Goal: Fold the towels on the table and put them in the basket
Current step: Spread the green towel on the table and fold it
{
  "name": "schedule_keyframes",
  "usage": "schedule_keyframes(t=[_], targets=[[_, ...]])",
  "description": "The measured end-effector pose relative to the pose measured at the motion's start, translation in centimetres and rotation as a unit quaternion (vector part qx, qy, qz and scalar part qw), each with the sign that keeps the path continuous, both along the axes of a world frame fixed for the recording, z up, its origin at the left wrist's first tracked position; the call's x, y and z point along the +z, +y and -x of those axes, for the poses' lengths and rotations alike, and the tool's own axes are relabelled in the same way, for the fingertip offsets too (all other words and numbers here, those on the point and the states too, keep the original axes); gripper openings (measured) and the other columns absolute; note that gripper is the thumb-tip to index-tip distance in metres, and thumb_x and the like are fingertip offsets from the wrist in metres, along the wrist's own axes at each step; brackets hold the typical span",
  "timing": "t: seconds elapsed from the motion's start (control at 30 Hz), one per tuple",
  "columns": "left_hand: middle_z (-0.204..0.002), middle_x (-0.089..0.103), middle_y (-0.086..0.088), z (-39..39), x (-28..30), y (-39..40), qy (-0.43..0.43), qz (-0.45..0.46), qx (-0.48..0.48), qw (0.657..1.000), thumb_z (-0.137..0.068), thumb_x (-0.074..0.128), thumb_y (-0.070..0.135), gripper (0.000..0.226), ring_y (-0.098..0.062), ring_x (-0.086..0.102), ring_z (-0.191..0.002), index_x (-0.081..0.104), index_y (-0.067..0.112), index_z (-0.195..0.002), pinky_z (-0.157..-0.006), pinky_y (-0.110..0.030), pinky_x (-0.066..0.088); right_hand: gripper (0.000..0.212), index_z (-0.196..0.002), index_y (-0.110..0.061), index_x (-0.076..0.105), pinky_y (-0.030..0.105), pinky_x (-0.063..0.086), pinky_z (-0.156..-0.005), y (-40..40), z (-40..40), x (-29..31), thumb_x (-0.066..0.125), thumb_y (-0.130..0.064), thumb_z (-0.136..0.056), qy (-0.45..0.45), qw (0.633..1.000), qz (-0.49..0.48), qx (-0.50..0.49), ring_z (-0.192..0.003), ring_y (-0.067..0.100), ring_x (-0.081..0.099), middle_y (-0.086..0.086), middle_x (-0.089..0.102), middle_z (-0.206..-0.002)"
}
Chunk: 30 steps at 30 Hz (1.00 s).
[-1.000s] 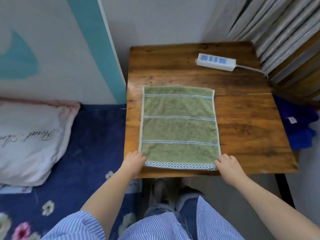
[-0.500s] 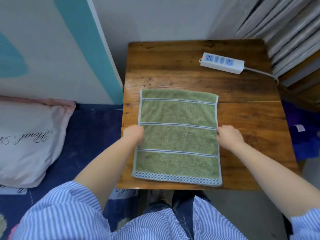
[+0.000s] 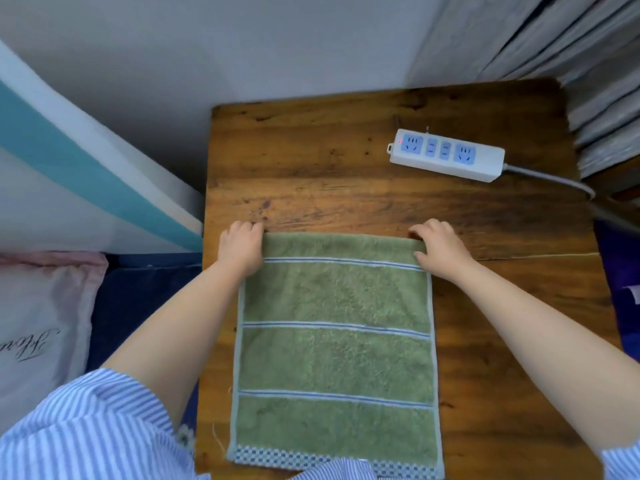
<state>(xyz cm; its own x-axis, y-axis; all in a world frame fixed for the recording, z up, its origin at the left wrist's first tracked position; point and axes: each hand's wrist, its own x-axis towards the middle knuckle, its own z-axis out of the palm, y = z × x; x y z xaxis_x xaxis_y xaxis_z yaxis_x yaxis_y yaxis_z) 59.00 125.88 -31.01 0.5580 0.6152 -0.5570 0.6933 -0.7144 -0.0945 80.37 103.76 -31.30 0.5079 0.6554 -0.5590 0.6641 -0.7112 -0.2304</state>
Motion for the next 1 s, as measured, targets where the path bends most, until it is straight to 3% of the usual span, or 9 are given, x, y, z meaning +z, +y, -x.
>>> schedule_keyframes(t=[0.17,0.27,0.37,0.47,0.53,0.63,0.7,0.8,1.0], targets=[[-0.121,0.056,-0.01,0.2,-0.6,2.5,0.002,0.026,-0.035,0.999,-0.086,0.048,0.005,0.032,-0.029,0.042,-0.112,0.052,0.012,-0.116,-0.091,-0.037,0.038,0.033,-0.117,-0.011,0.055,0.027,0.039,-0.077,1.5,-2.2,-0.2,0.061,-0.012,-0.085,0.089,0.995,0.04,0.013,-0.094,0.018,0.046,0.007,0.057,-0.104],[-0.119,0.056,-0.013,-0.2,-0.6,3.5,0.005,0.069,0.005,0.998,-0.086,0.046,0.003,0.034,-0.03,0.042,-0.113,0.057,0.01,-0.117,-0.093,-0.038,0.04,0.022,-0.108,-0.008,0.062,0.026,0.038,-0.077,2.3,-3.7,0.7,0.059,-0.011,-0.086,0.104,0.991,0.066,0.049,-0.095,0.02,0.051,0.01,0.061,-0.111],[-0.118,0.056,-0.016,-0.7,-1.1,4.2,-0.001,0.101,0.064,0.993,-0.084,0.045,-0.001,0.037,-0.032,0.047,-0.111,0.058,0.008,-0.118,-0.086,-0.036,0.042,0.021,-0.107,-0.005,0.063,0.025,0.035,-0.076,2.8,-5.3,1.2,0.058,-0.011,-0.087,0.115,0.991,0.066,0.022,-0.091,0.016,0.047,0.011,0.061,-0.113],[-0.12,0.055,-0.016,-1.9,-1.0,4.0,-0.017,0.061,0.118,0.991,-0.084,0.047,0.005,0.036,-0.033,0.048,-0.112,0.054,0.009,-0.12,-0.088,-0.038,0.043,0.021,-0.108,-0.004,0.062,0.027,0.038,-0.077,3.3,-5.5,0.9,0.057,-0.008,-0.087,0.071,0.996,0.039,-0.038,-0.091,0.018,0.048,0.011,0.06,-0.114],[-0.125,0.05,-0.017,-2.3,-0.6,2.8,-0.063,-0.019,0.145,0.987,-0.086,0.051,0.006,0.037,-0.034,0.043,-0.118,0.048,0.005,-0.123,-0.094,-0.04,0.04,0.029,-0.116,-0.005,0.056,0.034,0.042,-0.087,3.3,-4.2,0.4,0.053,-0.005,-0.087,-0.031,0.997,-0.008,-0.071,-0.103,0.024,0.051,0.012,0.056,-0.12],[-0.142,0.037,-0.015,-2.0,-1.0,-0.5,-0.175,-0.069,0.111,0.976,-0.085,0.048,-0.005,0.051,-0.029,0.029,-0.135,0.04,0.006,-0.135,-0.112,-0.037,0.025,0.044,-0.133,-0.006,0.042,0.042,0.022,-0.113,3.0,0.2,-0.3,0.045,-0.003,-0.089,-0.146,0.982,-0.092,-0.074,-0.133,0.03,0.033,0.014,0.041,-0.14],[-0.154,0.022,-0.008,-2.1,-1.7,-3.1,-0.205,-0.026,0.064,0.976,-0.088,0.042,-0.005,0.059,-0.022,0.013,-0.145,0.029,0.01,-0.144,-0.119,-0.034,0.007,0.051,-0.142,-0.011,0.029,0.043,0.0,-0.116,3.5,3.8,-0.8,0.04,-0.006,-0.093,-0.113,0.987,-0.118,-0.009,-0.144,0.026,0.012,0.008,0.018,-0.154],[-0.158,0.003,-0.002,-2.8,-3.3,-5.3,-0.177,0.034,0.017,0.984,-0.101,0.028,0.021,0.051,-0.018,-0.003,-0.147,0.011,0.014,-0.149,-0.119,-0.033,-0.003,0.052,-0.147,-0.021,0.003,0.04,-0.02,-0.107,5.4,7.2,-2.2,0.024,-0.027,-0.1,-0.048,0.992,-0.07,0.089,-0.142,0.018,-0.017,-0.003,-0.018,-0.151],[-0.158,-0.01,-0.001,-3.0,-5.4,-4.4,-0.103,0.036,-0.001,0.994,-0.082,-0.006,0.059,0.077,-0.02,-0.012,-0.146,-0.002,0.022,-0.149,-0.117,-0.038,-0.007,0.055,-0.146,-0.027,-0.006,0.039,-0.016,-0.112,6.3,6.1,-4.3,0.015,-0.045,-0.098,-0.049,0.991,-0.017,0.12,-0.144,0.017,-0.015,-0.009,-0.018,-0.153]])
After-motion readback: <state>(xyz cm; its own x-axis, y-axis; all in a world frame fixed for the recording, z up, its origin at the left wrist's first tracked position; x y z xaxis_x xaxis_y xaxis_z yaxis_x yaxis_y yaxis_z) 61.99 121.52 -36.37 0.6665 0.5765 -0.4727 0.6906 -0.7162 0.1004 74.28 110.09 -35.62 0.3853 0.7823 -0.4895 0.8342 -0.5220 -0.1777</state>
